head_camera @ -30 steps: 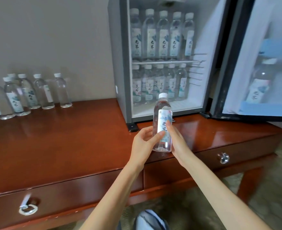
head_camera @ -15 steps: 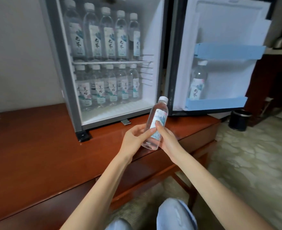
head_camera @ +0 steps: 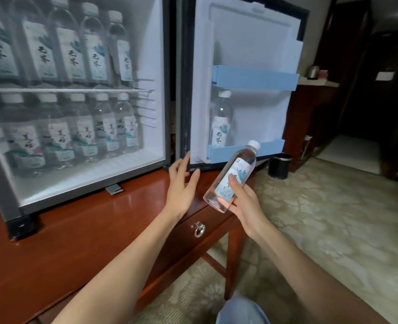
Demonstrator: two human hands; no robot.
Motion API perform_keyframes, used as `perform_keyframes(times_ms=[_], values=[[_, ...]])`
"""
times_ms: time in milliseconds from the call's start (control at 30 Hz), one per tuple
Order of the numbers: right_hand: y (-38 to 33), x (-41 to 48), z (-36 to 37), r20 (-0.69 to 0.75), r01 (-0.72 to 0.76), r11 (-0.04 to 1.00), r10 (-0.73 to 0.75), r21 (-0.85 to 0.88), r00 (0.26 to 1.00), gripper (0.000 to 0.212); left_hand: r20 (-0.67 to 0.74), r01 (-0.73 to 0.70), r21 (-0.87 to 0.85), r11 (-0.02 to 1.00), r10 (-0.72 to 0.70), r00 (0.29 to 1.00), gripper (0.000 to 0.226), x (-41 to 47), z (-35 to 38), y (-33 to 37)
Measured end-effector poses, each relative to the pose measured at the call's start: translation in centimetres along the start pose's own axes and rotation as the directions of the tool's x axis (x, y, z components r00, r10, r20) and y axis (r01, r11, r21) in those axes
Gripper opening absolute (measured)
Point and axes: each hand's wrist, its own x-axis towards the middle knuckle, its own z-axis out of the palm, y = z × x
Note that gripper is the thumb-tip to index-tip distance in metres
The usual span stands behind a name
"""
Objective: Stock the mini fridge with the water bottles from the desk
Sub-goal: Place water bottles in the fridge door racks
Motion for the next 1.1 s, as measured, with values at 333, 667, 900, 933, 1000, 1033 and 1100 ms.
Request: perform_keyframes(times_ms=[333,667,900,933,1000,1033,1100], values=[[-2.5,3.0,-3.0,-0.089,0.139,0.971,-0.158,-0.194,0.983,0.048,0.208,-0.440,0.623,0.647,0.405,0.890,0.085,4.1,3.2,-2.0],[-5.4,6.8,-1.2,-0.103,0.349,0.910,-0.379,-0.223,0.920,0.028,0.287,-0.586,0.622,0.519,0.545,0.788,0.086,5.1,4.2,-1.6],[-7.8,8.1,-0.4,-0.099,0.452,0.857,-0.487,-0.248,0.868,0.032,0.240,-0.566,0.557,0.607,0.535,0.810,0.076,5.1,4.6,-1.0],[-7.9,8.1,-0.4,-0.099,0.460,0.851,-0.496,-0.253,0.863,0.033,0.238,-0.564,0.558,0.608,0.534,0.811,0.075,5.1,4.6,-0.9],[-8.1,8.1,-0.4,-0.100,0.469,0.844,-0.507,-0.261,0.856,0.034,0.234,-0.560,0.556,0.614,0.531,0.814,0.075,5.1,4.6,-0.7],[-8.2,8.1,-0.4,-0.097,0.472,0.840,-0.511,-0.269,0.854,0.035,0.231,-0.557,0.553,0.620,0.529,0.817,0.075,5.0,4.6,-0.7],[-8.4,8.0,-0.4,-0.082,0.473,0.831,-0.515,-0.293,0.853,0.038,0.226,-0.551,0.544,0.633,0.522,0.823,0.075,4.9,4.5,-0.6]])
